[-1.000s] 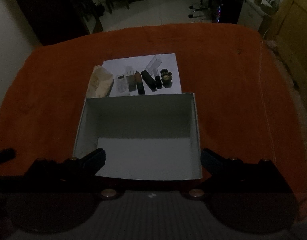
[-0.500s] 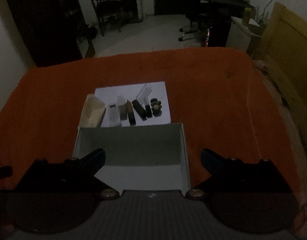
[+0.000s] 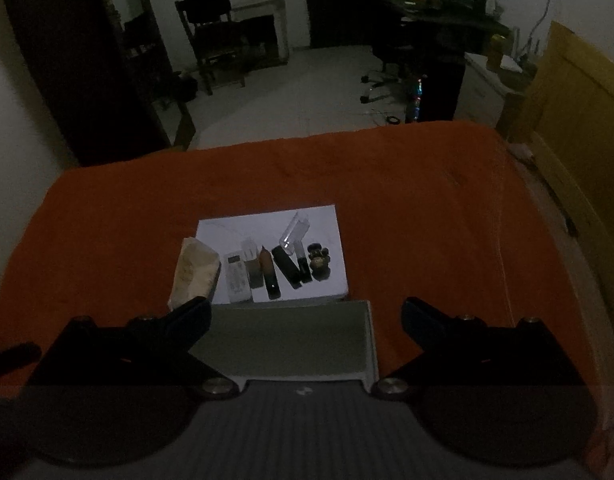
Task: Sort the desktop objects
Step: 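Move both tools forward over the white paper toward the objects, then grasp the white charger plug with the left tool while the right tool grasps the yellow-faced figurine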
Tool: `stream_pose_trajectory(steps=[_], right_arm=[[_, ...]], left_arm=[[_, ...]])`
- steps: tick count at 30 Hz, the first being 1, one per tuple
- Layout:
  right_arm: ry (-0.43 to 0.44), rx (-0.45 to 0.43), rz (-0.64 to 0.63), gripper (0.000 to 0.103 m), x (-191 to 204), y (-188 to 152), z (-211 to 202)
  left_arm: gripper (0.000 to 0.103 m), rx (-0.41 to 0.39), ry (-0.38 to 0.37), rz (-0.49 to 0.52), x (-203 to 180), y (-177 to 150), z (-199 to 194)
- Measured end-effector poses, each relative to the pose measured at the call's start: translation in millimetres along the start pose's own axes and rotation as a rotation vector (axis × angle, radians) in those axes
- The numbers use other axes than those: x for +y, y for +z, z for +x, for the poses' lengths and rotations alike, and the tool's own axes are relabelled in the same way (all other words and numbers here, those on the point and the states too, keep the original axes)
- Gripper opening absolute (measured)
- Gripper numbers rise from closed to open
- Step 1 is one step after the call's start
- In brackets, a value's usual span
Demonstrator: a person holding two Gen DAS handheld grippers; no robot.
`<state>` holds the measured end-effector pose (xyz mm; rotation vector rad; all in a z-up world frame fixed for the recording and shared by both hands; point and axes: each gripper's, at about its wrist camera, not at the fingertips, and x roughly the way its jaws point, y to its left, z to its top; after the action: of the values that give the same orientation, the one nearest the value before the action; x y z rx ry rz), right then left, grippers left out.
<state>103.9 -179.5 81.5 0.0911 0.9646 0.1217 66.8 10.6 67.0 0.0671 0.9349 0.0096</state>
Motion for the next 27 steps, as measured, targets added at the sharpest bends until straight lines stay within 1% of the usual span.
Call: stream_pose_trajectory(steps=[2,5,7,10,16,19,22,27], right_arm=[[0.000,0.008,-0.008,0.103,1,5,5],[-0.010,0.027,-0.013,0.103,4,9,14],[-0.008,0.040,-0.023,0.103,5,12,20],[0.000,0.063,-0.017,0.103,5,19,32],[0.011,0.073,-0.011,0.103,5,38,47],[0.011,0.079,-0.005,0.103,4,51,57],[0.012,0.080,0.004,0.103,3,62,66],[0.009,0.085,0.010,0.103,2,76,79]], left_arm=[[0.103,0.001,0.009,0.015,1,5,3],[0.103,0.023,-0.020,0.050,1,14,8],[0.103,0.011,-0.038,0.062,1,19,11],[0.103,-0.005,-0.023,0.071,0,29,16],[0.103,0.003,-0.040,0.022,5,52,28],[0.103,-0.002,-0.032,0.001,7,64,38],[0.103,0.010,-0.016,-0.013,9,74,51],[0.103,0.043,-0.024,-0.021,9,86,70]])
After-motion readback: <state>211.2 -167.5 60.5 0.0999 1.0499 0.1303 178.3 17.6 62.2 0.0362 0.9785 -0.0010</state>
